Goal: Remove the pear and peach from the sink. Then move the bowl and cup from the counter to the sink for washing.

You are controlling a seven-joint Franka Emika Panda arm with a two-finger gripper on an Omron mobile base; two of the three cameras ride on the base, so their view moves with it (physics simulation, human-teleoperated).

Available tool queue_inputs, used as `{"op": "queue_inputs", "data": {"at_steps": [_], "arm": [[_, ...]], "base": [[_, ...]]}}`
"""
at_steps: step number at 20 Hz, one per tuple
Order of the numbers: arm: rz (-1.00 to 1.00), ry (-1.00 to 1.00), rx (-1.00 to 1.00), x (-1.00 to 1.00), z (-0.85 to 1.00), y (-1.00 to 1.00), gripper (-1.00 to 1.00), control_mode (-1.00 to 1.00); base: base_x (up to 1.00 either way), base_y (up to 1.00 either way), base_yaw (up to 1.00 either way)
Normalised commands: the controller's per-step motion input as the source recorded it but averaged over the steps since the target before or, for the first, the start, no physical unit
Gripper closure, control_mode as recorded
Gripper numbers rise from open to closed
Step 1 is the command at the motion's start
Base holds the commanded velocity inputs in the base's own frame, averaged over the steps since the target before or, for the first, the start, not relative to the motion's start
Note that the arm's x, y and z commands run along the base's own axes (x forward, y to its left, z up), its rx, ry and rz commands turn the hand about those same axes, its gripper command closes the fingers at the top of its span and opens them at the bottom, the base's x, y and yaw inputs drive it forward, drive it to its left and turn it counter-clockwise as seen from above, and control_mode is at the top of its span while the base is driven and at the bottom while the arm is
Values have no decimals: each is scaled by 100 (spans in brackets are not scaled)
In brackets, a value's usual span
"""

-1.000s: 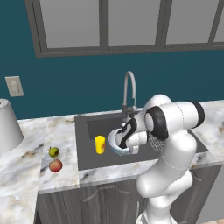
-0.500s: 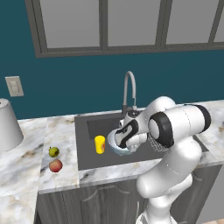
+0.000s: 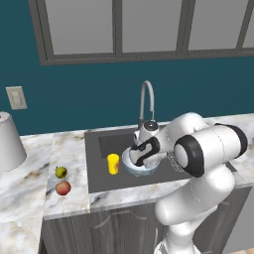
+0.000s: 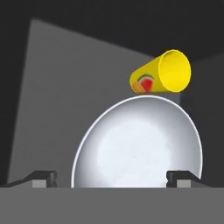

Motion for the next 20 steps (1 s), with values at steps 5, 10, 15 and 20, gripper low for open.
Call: {"op": "queue_inputs", "data": {"at_steps": [5, 10, 15, 20], "arm": [[0, -1, 0, 0, 31, 5, -100, -100], [0, 0, 0, 0, 33, 8, -100, -100], [0, 0, 0, 0, 30, 10, -100, -100], [0, 0, 0, 0, 31, 10, -100, -100]], "base": [[0, 0, 0], [0, 0, 0], [0, 0, 0], [0, 0, 0]]}}
